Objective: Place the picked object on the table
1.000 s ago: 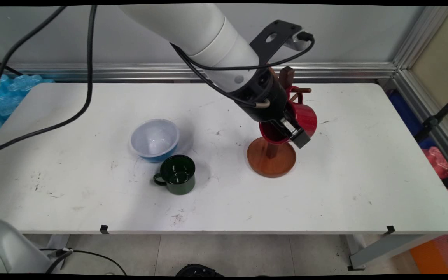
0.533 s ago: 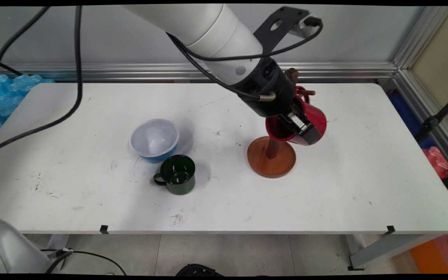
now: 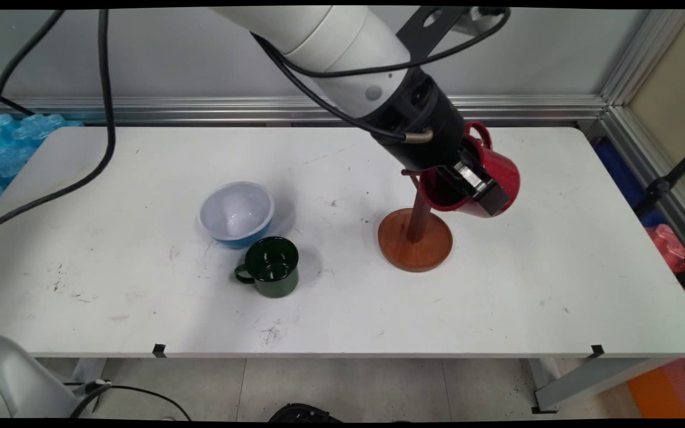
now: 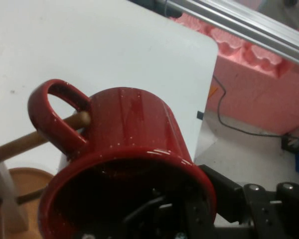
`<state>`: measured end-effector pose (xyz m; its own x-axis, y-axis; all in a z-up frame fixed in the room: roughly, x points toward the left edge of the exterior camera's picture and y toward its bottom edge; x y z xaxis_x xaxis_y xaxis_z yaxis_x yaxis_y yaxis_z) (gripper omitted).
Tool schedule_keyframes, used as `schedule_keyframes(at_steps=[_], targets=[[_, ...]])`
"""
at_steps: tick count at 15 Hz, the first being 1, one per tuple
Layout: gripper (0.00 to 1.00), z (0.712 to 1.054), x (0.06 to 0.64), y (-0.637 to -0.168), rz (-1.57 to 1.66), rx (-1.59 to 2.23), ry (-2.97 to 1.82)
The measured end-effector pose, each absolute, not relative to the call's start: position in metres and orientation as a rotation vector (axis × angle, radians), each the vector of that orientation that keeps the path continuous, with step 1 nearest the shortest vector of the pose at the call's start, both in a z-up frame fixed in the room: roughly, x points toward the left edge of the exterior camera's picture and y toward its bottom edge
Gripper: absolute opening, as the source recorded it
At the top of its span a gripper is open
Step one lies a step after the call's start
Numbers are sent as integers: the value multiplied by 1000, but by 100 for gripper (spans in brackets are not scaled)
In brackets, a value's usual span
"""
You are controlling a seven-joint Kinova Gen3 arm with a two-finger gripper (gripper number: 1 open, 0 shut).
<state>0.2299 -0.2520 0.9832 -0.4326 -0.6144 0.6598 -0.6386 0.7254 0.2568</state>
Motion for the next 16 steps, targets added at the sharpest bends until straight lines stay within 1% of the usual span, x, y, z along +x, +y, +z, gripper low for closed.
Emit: schedule_keyframes(at_steps=[10,16], targets=[[0,1005,227,-231,-8,903,-2148],[0,1016,264,-212,-15,939,-2228]])
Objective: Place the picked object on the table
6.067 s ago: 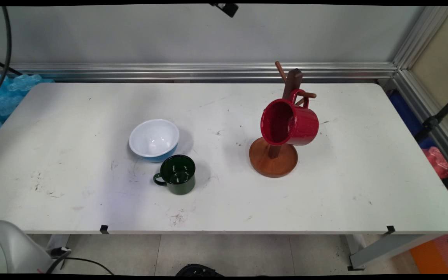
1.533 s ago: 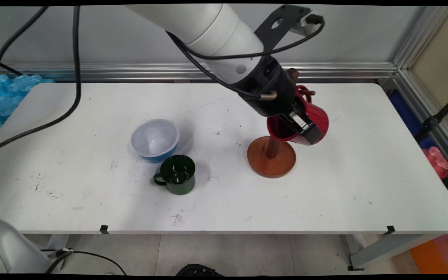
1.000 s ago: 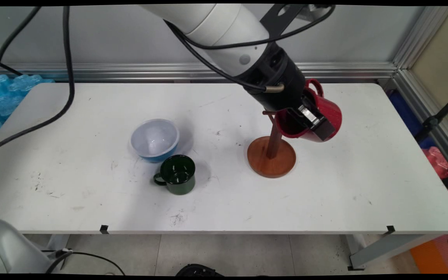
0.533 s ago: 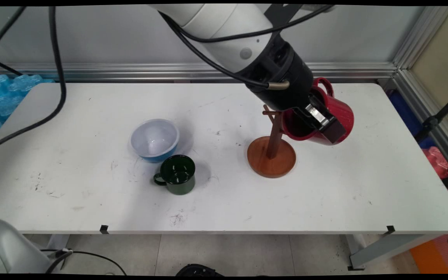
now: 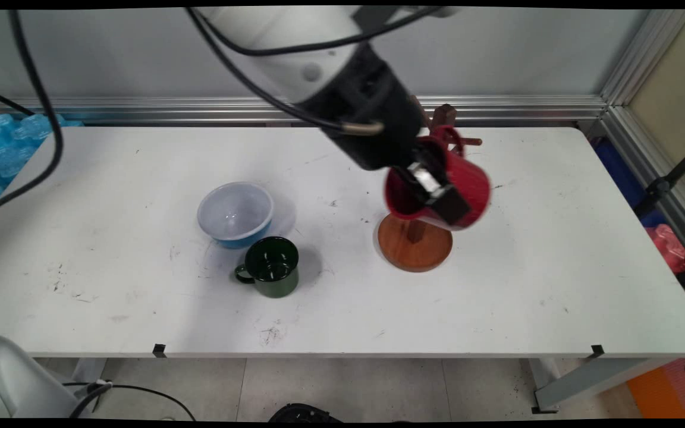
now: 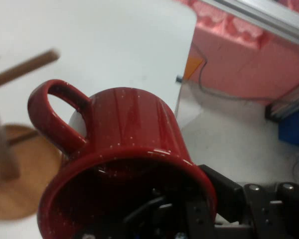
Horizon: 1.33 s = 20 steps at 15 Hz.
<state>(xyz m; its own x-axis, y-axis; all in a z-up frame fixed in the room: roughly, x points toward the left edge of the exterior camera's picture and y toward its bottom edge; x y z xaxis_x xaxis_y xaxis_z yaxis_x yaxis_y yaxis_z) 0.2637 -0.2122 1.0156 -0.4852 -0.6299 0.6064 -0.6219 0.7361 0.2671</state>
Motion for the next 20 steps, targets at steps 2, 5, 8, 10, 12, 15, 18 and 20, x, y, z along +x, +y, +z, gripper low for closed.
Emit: schedule_keyframes(at_steps=[2,5,8,10,12,15,18,20], targets=[[0,1019,282,-212,1,955,-2267],[0,1023,316,-218,41,985,-2337],[0,1026,352,-231,92,1013,-2408],[0,1027,373,-241,125,1030,-2448],[0,1027,391,-252,157,1030,-2483],[0,1025,414,-271,201,990,-2540],[0,1017,434,-293,236,937,-2604],[0,1008,444,-309,249,899,-2649]])
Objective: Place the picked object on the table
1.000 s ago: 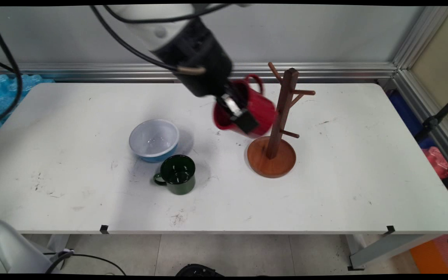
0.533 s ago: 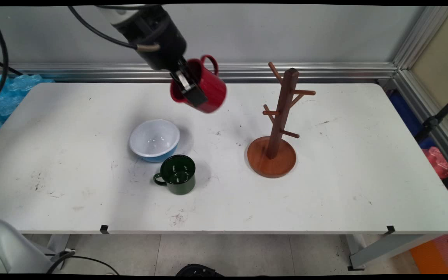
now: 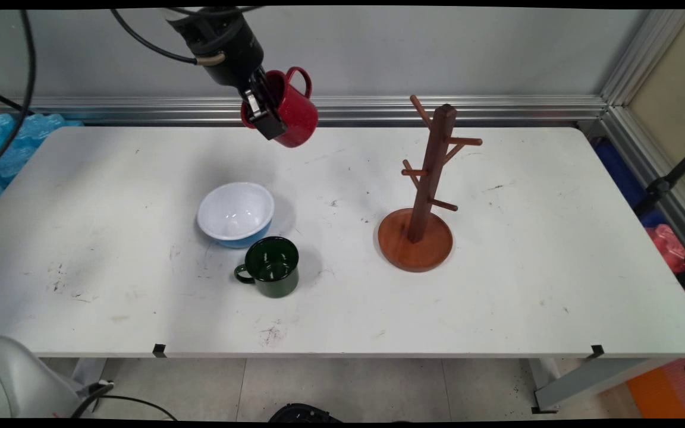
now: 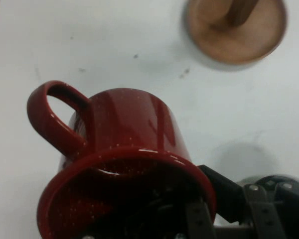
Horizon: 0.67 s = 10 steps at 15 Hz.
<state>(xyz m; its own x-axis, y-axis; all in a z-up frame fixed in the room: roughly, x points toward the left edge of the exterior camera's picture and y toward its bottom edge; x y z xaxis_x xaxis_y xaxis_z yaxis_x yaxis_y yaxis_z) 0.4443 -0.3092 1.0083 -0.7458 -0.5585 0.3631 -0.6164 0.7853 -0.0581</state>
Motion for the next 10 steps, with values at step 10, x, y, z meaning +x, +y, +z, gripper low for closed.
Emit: schedule_keyframes(at_steps=[10], targets=[[0,946,472,-365,195,819,-2826]])
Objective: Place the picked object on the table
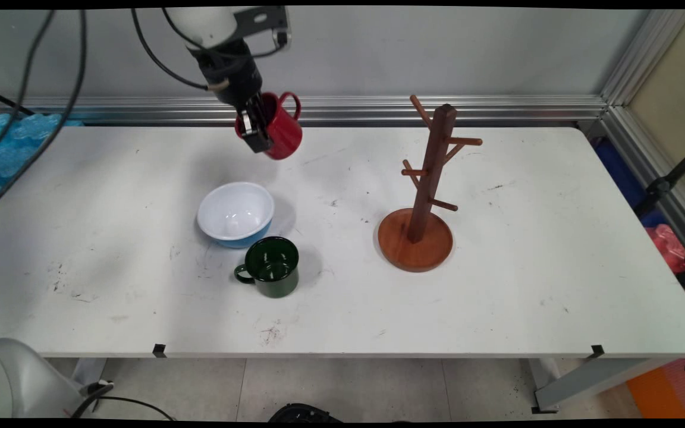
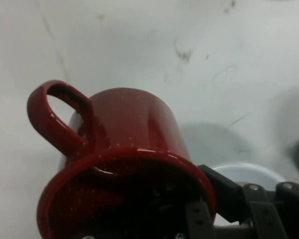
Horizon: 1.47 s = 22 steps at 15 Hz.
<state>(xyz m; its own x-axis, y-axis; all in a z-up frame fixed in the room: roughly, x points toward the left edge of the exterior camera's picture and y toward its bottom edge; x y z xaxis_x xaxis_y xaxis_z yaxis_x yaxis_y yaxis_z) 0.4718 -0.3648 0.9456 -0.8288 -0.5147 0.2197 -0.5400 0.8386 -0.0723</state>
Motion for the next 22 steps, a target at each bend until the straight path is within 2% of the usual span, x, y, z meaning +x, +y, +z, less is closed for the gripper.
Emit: schedule_keyframes(at_steps=[9,18,19,22], targets=[[0,879,476,-405,105,761,-2972],[0,844,477,-417,44,698,-3070],[100,842,477,-418,41,691,-3076],[100,835,476,-422,41,678,-3086]])
